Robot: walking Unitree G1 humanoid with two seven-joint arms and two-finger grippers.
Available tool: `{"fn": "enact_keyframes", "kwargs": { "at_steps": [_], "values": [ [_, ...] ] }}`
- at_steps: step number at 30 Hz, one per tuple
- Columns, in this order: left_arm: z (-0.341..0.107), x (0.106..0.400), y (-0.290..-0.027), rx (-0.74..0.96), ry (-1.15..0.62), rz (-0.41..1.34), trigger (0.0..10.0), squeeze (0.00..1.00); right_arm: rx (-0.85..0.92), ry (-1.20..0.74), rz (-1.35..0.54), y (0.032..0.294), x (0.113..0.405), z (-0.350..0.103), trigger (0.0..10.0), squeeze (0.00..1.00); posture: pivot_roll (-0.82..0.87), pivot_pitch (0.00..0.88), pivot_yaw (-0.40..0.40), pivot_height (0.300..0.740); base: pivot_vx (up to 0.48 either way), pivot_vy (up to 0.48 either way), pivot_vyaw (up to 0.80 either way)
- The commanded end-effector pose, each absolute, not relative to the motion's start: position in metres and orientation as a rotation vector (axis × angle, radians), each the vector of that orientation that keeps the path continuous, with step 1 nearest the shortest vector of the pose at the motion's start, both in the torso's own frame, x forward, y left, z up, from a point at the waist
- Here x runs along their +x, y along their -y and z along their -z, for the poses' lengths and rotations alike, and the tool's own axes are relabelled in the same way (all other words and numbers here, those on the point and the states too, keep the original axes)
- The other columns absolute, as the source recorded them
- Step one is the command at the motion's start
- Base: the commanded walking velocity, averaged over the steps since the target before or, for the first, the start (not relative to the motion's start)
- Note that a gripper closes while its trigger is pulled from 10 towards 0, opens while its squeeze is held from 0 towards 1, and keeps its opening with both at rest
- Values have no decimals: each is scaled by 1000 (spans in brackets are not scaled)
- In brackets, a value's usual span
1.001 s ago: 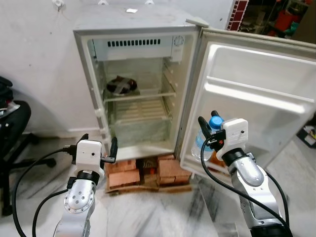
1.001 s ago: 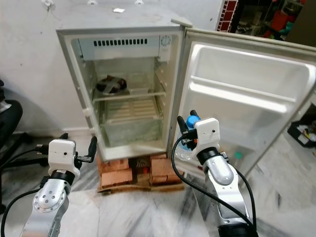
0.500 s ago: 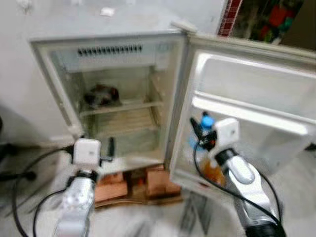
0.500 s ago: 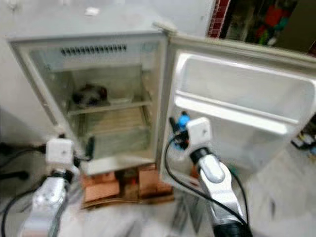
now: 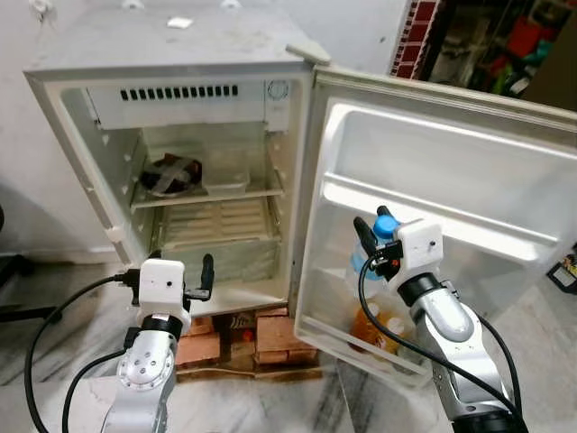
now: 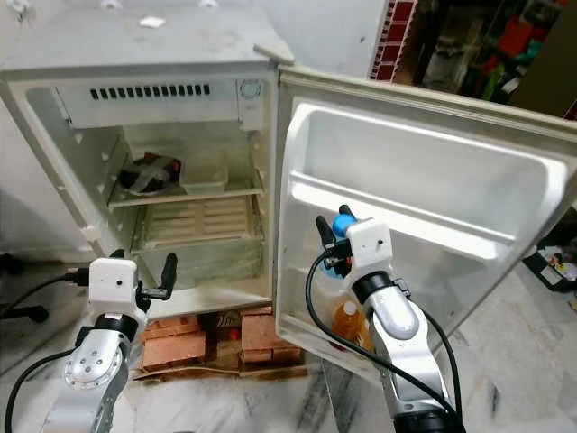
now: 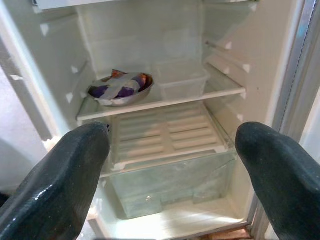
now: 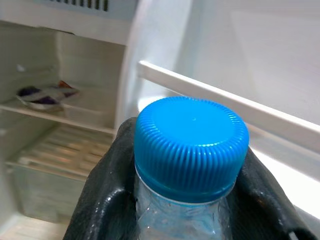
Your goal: Restocking fridge
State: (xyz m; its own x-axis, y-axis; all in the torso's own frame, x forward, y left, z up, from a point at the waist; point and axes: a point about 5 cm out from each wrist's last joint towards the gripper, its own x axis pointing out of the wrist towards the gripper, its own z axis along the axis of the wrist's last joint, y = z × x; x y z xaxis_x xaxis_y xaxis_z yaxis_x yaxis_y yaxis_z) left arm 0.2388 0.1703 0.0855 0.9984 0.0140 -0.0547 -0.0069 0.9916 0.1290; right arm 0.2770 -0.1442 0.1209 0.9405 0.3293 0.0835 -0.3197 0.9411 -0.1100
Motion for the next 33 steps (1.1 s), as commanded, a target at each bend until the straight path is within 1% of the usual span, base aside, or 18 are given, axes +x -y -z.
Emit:
{"fn": "enact_keyframes", "kwargs": {
  "at_steps": [1,9,12,24,33],
  "values": [
    [-88,239,-173,133,-50,-24,10000,0,-85,121,-351,141,279,-127,10000,0,79,6,-53,740,0,0,0],
    [-88,238,-174,132,-50,-25,10000,0,-66,119,-353,140,278,-125,10000,0,79,9,-54,740,0,0,0],
    [-87,237,-178,116,-55,-82,10000,0,-69,121,-348,141,279,-126,10000,0,79,9,-56,740,0,0,0],
    [-86,237,-178,81,-66,-91,10000,0,-66,123,-356,139,280,-126,10000,0,82,8,-59,740,0,0,0],
    [-88,239,-178,87,-60,-94,10000,0,-65,122,-356,139,280,-126,10000,0,80,15,-60,740,0,0,0]
  ]
}}
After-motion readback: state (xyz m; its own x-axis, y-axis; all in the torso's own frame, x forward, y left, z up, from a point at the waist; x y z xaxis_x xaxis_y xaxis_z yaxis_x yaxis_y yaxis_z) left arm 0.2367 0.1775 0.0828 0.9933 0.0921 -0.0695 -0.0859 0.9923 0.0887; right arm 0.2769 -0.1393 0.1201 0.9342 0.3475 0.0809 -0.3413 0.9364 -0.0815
